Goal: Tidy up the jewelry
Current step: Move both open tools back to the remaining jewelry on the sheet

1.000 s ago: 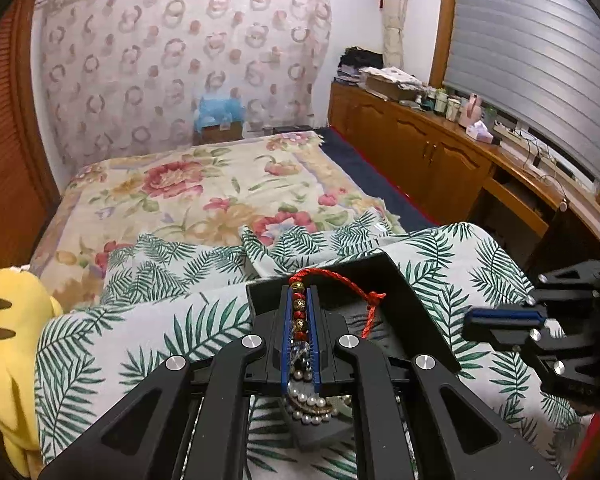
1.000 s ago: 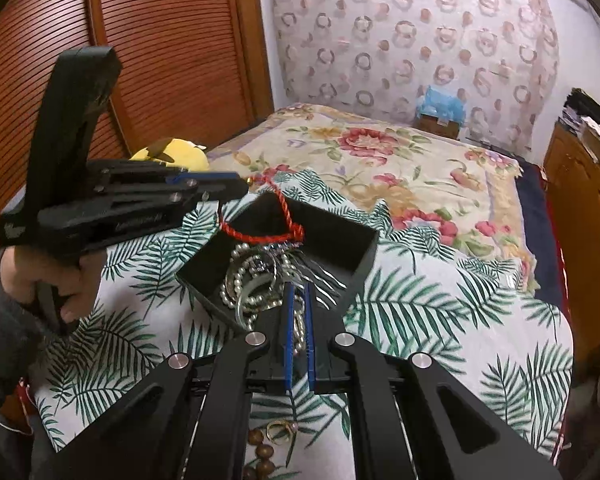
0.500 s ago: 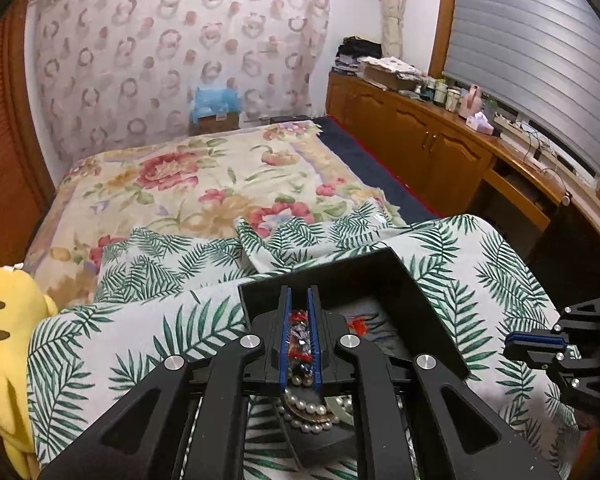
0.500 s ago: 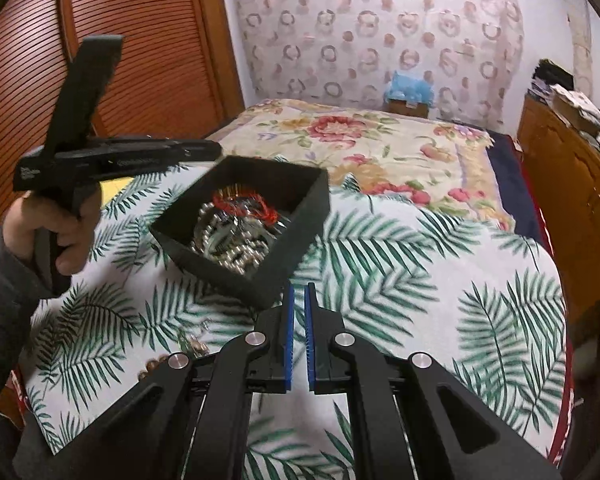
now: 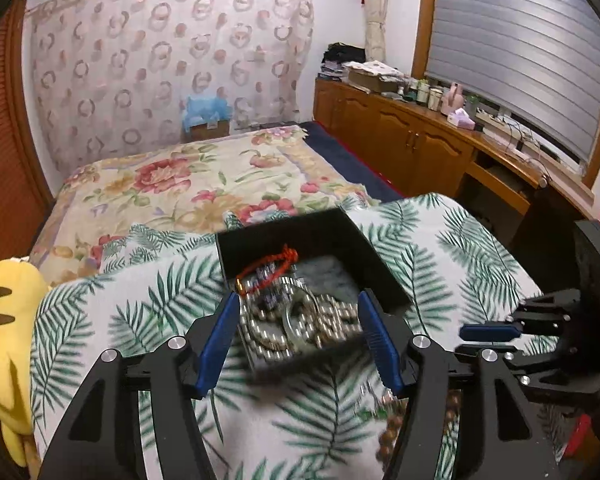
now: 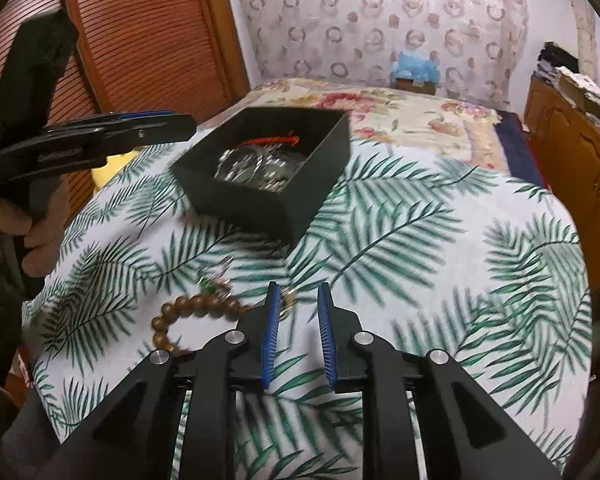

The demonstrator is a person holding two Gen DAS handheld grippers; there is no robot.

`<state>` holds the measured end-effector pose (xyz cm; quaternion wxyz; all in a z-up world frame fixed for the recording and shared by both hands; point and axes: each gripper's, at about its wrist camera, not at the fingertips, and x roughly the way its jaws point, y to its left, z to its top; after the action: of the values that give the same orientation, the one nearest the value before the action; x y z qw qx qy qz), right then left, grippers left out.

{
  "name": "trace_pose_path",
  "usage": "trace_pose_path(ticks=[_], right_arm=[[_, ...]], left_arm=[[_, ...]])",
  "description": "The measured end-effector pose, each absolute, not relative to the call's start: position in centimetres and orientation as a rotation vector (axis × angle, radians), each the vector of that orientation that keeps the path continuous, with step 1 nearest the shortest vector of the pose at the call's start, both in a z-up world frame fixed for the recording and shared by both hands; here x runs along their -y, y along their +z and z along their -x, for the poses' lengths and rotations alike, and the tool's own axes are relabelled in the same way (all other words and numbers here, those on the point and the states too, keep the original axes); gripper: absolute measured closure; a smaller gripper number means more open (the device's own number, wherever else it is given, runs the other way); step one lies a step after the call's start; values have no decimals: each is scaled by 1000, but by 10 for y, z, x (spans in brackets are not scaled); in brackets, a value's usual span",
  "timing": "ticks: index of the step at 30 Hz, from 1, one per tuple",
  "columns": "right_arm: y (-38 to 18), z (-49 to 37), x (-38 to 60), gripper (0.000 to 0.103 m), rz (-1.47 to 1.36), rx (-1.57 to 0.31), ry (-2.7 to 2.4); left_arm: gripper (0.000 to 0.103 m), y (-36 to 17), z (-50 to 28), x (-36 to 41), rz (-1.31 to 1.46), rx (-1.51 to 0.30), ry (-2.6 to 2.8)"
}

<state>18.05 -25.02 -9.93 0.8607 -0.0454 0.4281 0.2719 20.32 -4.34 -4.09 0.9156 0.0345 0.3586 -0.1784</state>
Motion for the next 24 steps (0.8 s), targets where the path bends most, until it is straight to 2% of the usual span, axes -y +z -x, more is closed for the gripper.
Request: trace_pose_path(ticks=[12,14,19,21,24], right_arm=[[-121,-168,225,82,206,-961,613],[-121,-165,226,88,215,-976,628],[-118,-158,241,88,211,-995,643],[-116,-156,251,88,206,-990,622],[-114,-156,267,88,189,-980,589]], left_arm=[[44,-84,-181,40,-45,-867,-392],[44,-91,-180,43,-46,-890,-406],[44,-106,-179,51,-56,-943,-443],[46,-109,-179,53,-57,-949,-449],[55,-111,-180,57,-57,-960,-456]])
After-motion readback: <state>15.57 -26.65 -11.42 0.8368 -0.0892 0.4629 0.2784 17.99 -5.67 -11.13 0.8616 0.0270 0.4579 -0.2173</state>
